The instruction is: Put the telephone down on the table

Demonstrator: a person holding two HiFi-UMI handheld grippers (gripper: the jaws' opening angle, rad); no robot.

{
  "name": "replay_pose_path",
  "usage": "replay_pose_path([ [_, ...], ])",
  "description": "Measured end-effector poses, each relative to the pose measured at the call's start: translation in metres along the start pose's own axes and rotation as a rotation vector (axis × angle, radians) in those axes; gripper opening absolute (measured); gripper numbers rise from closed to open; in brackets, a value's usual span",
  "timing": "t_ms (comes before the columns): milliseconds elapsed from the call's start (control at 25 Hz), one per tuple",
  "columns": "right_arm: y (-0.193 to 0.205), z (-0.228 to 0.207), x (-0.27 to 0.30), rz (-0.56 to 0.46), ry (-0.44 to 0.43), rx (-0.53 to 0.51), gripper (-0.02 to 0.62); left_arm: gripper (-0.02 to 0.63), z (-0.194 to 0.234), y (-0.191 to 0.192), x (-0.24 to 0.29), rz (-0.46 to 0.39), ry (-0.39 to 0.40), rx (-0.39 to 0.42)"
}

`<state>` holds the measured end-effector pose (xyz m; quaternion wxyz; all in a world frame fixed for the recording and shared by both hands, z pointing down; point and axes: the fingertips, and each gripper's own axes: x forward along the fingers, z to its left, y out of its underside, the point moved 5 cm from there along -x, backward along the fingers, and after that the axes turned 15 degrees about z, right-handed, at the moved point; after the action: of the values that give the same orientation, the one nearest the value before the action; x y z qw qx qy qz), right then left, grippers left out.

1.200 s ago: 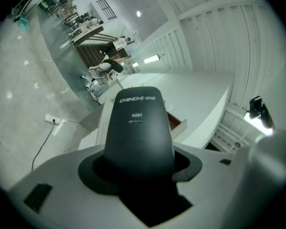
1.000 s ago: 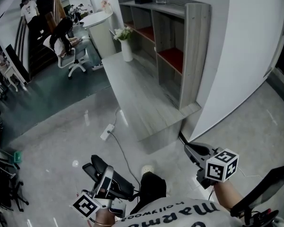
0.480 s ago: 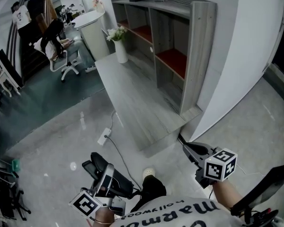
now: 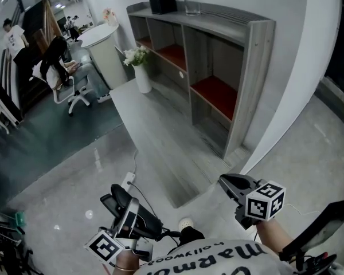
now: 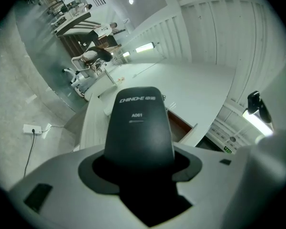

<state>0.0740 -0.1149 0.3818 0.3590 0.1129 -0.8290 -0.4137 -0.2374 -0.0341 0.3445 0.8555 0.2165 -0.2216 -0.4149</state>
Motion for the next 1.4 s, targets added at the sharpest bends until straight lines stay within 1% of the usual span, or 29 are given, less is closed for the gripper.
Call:
replay_pose_path([
  [160, -0.018, -0.006, 0.017, -0.008, 0.017, 0.008, 0.011, 0.273, 0.010, -0.028, 0.016, 0.013, 0.013, 0.011],
  [320, -0.037, -0.011, 0.039, -0.018, 0.031, 0.014, 0.011, 0.273, 0.022, -0.059, 0.036, 0.013, 0.045, 0.023],
  [680, -0.080, -0.022, 0.084, -0.050, 0.067, 0.024, 0.011, 0.273, 0.047, -0.124, 0.077, 0.050, 0.089, 0.065],
  [880, -0.090, -0.026, 0.103, -0.059, 0.094, 0.036, 0.011, 0.273, 0.062, -0.149, 0.090, 0.073, 0.100, 0.093],
  [1080, -0.095, -0.028, 0.117, -0.054, 0.114, 0.047, 0.011, 0.273, 0.075, -0.163, 0.102, 0.102, 0.116, 0.079],
  [1160, -0.097, -0.031, 0.121, -0.053, 0.128, 0.055, 0.011, 0.273, 0.081, -0.169, 0.107, 0.132, 0.094, 0.101],
  [1240, -0.099, -0.034, 0.122, -0.049, 0.147, 0.057, 0.011, 0.273, 0.088, -0.175, 0.110, 0.166, 0.056, 0.152],
  [1400, -0.101, -0.038, 0.131, -0.022, 0.165, 0.046, 0.011, 0.273, 0.095, -0.177, 0.127, 0.232, 0.031, 0.217],
])
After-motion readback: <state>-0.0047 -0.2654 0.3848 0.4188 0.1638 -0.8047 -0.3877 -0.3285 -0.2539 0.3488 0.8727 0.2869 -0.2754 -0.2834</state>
